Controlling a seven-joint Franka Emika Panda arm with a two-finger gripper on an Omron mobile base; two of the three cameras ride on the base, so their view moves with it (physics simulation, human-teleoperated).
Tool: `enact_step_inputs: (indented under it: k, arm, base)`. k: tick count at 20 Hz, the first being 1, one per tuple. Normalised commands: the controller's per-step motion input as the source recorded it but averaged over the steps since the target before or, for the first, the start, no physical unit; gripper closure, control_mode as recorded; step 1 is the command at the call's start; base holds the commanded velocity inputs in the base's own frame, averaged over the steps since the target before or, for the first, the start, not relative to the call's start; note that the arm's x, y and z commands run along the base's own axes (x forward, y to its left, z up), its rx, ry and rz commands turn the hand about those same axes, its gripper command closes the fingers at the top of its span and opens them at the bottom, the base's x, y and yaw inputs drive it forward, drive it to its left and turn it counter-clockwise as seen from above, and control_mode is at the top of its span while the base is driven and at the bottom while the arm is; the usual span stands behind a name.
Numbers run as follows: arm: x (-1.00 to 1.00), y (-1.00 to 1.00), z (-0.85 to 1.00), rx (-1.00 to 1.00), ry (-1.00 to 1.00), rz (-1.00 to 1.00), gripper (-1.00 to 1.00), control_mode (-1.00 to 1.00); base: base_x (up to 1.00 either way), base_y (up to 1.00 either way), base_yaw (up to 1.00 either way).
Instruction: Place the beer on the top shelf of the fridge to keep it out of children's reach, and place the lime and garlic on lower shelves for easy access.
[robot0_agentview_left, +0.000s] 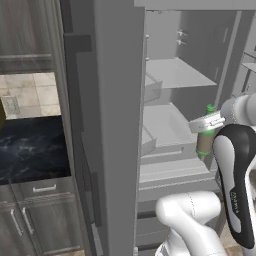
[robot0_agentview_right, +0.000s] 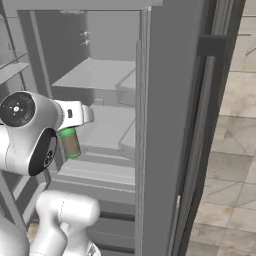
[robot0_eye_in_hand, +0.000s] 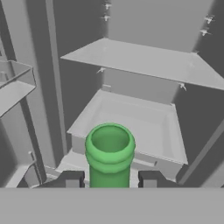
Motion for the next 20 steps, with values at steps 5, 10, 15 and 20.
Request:
enact_step_inputs:
  k: [5,10,15,20]
  arm:
    - [0.00,0.00,0.00,0.00,0.00,0.00,1.00,1.00]
    - [0.16,0.00,0.00,0.00,0.00,0.00,1.00,-1.00]
    - [0.04,0.00,0.00,0.00,-0.11,0.00,1.00,-1.00]
    - [0.00,0.00,0.14,0.00,-0.25,0.01,1.00,-1.00]
  base:
    - [0.25,-0.20,0.00]
    - [0.04,0.00,0.00]
    - [0.00,0.00,0.00]
    - [0.00,0.00,0.00]
